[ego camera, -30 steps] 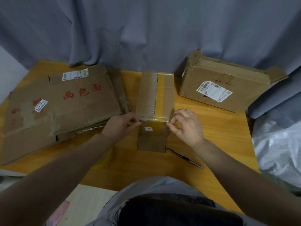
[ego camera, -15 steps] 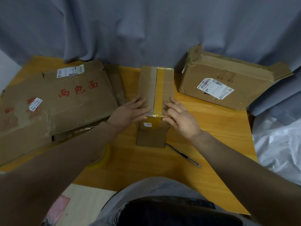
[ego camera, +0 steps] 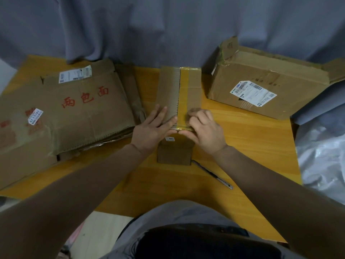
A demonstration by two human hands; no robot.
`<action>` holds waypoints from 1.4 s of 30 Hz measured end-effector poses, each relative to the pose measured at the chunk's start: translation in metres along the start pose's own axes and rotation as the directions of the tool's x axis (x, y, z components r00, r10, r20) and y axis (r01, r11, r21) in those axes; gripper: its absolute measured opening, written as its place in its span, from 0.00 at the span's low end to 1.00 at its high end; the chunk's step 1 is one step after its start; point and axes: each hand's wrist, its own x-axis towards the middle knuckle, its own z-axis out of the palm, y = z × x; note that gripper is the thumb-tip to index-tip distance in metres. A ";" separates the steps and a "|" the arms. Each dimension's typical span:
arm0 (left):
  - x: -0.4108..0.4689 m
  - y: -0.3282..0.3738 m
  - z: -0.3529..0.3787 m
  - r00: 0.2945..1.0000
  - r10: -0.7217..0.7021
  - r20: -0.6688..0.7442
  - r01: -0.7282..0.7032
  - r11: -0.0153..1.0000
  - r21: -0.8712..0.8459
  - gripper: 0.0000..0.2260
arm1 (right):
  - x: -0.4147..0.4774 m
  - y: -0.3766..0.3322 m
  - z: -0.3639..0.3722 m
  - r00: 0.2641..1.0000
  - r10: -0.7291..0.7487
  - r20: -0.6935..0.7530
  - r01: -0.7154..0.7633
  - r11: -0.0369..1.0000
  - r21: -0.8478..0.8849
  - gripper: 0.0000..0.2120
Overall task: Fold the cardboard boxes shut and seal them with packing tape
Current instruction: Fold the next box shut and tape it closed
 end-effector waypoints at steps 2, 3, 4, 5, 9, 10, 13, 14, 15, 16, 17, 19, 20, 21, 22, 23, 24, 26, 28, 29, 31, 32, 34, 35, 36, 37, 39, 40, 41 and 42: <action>-0.001 -0.001 -0.001 1.000 0.026 -0.012 -0.026 1.000 -0.011 0.17 | -0.001 0.000 0.002 0.999 -0.040 0.037 0.041 0.999 -0.035 0.16; -0.002 -0.005 -0.001 0.998 0.058 -0.004 -0.058 0.998 -0.010 0.14 | -0.001 0.001 0.001 0.996 -0.059 0.066 0.062 0.997 -0.048 0.15; -0.005 -0.010 -0.002 0.995 0.096 0.014 -0.095 0.995 -0.016 0.14 | 0.000 0.003 -0.001 0.992 -0.088 0.095 0.092 0.995 -0.046 0.15; -0.005 -0.017 -0.004 0.989 0.144 0.035 -0.143 0.989 -0.031 0.19 | 0.000 0.006 -0.004 0.985 -0.126 0.122 0.130 0.991 -0.027 0.15; -0.006 -0.042 -0.008 0.961 0.262 0.092 -0.248 0.959 -0.134 0.22 | -0.010 0.030 -0.014 0.955 -0.255 0.154 0.236 0.963 0.130 0.17; -0.009 -0.046 -0.005 0.959 0.269 0.094 -0.250 0.953 -0.170 0.23 | -0.013 0.032 -0.013 0.954 -0.262 0.149 0.239 0.959 0.153 0.18; -0.016 -0.050 0.008 0.968 0.224 0.112 -0.194 0.955 -0.225 0.33 | -0.016 0.031 0.002 0.966 -0.238 0.102 0.227 0.968 0.110 0.17; -0.017 -0.049 0.009 0.972 0.208 0.111 -0.180 0.958 -0.223 0.37 | -0.017 0.032 0.005 0.969 -0.229 0.094 0.218 0.970 0.111 0.17; -0.016 -0.047 0.008 0.974 0.199 0.111 -0.171 0.960 -0.221 0.37 | -0.017 0.033 0.007 0.969 -0.225 0.101 0.212 0.969 0.127 0.17; -0.014 -0.045 0.005 0.976 0.194 0.093 -0.171 0.962 -0.214 0.32 | -0.017 0.033 0.005 0.967 -0.224 0.120 0.206 0.968 0.146 0.17; -0.011 -0.041 0.002 0.981 0.183 0.063 -0.168 0.966 -0.198 0.23 | -0.016 0.034 0.003 0.965 -0.220 0.140 0.198 0.968 0.157 0.17; -0.003 -0.028 -0.002 0.996 0.094 0.003 -0.092 0.984 -0.153 0.17 | -0.015 0.027 0.000 0.977 -0.168 0.131 0.145 0.975 0.168 0.17; 0.000 -0.019 -0.001 1.000 0.027 -0.005 -0.028 0.988 -0.150 0.19 | -0.013 0.019 -0.001 0.989 -0.116 0.091 0.099 0.980 0.174 0.16; 0.002 -0.009 0.000 1.000 -0.029 -0.002 0.029 0.990 -0.139 0.22 | -0.011 0.012 0.001 0.997 -0.062 0.044 0.053 0.984 0.173 0.16; 0.002 -0.002 0.003 0.998 -0.065 -0.004 0.064 0.991 -0.114 0.23 | -0.009 0.006 0.003 1.000 -0.020 0.007 0.019 0.986 0.164 0.17; 0.003 0.002 0.006 0.996 -0.090 -0.002 0.089 0.993 -0.083 0.22 | -0.006 0.002 0.004 1.000 -0.001 -0.017 0.003 0.990 0.141 0.17; 0.004 0.003 0.008 0.995 -0.100 0.002 0.100 0.993 -0.064 0.21 | -0.004 0.001 0.005 1.000 -0.005 -0.024 0.007 0.995 0.104 0.17; 0.007 -0.001 0.008 0.996 -0.085 -0.001 0.084 0.994 -0.063 0.21 | 0.000 0.003 0.007 0.999 -0.045 -0.005 0.046 0.998 0.040 0.16; 0.009 -0.005 0.007 0.998 -0.064 0.008 0.064 0.994 -0.085 0.21 | 0.003 0.006 0.003 0.997 -0.072 0.041 0.069 0.996 0.063 0.15; 0.009 -0.006 0.007 0.998 -0.053 0.025 0.055 0.994 -0.099 0.22 | 0.002 0.009 0.001 0.995 -0.085 0.060 0.079 0.993 0.092 0.14; 0.008 -0.002 0.008 0.999 -0.025 0.039 0.029 0.993 -0.111 0.23 | -0.001 0.016 -0.003 0.989 -0.117 0.090 0.104 0.985 0.137 0.14; 0.007 0.003 0.009 0.999 -0.026 0.046 0.030 0.995 -0.096 0.22 | -0.003 0.019 -0.003 0.988 -0.124 0.089 0.111 0.984 0.139 0.14; 0.008 0.013 0.009 0.996 -0.063 0.065 0.066 0.997 -0.046 0.18 | -0.003 0.018 0.000 0.991 -0.106 0.083 0.096 0.990 0.107 0.13; 0.010 0.016 0.010 0.994 -0.080 0.072 0.083 0.996 -0.035 0.17 | -0.002 0.014 0.002 0.992 -0.091 0.091 0.083 0.993 0.089 0.12; 0.014 0.016 0.010 0.994 -0.086 0.064 0.088 0.996 -0.030 0.16 | -0.001 0.010 0.003 0.991 -0.087 0.102 0.079 0.994 0.080 0.12; 0.015 0.015 0.009 0.995 -0.079 0.054 0.080 0.997 -0.022 0.15 | 0.000 0.009 0.001 0.988 -0.098 0.123 0.087 0.992 0.089 0.12; 0.009 0.006 0.009 0.999 -0.004 0.038 0.004 1.000 -0.021 0.16 | -0.001 0.018 -0.007 0.971 -0.153 0.183 0.127 0.981 0.146 0.14; 0.004 -0.001 0.007 0.996 0.047 0.070 -0.043 0.997 -0.065 0.19 | -0.002 0.024 -0.012 0.960 -0.180 0.214 0.143 0.974 0.177 0.15; -0.001 -0.009 0.005 0.988 0.097 0.117 -0.082 0.989 -0.126 0.24 | -0.004 0.031 -0.014 0.949 -0.201 0.242 0.152 0.966 0.207 0.15; -0.002 -0.017 0.003 0.978 0.136 0.157 -0.109 0.979 -0.171 0.28 | -0.006 0.036 -0.013 0.941 -0.214 0.263 0.155 0.961 0.229 0.15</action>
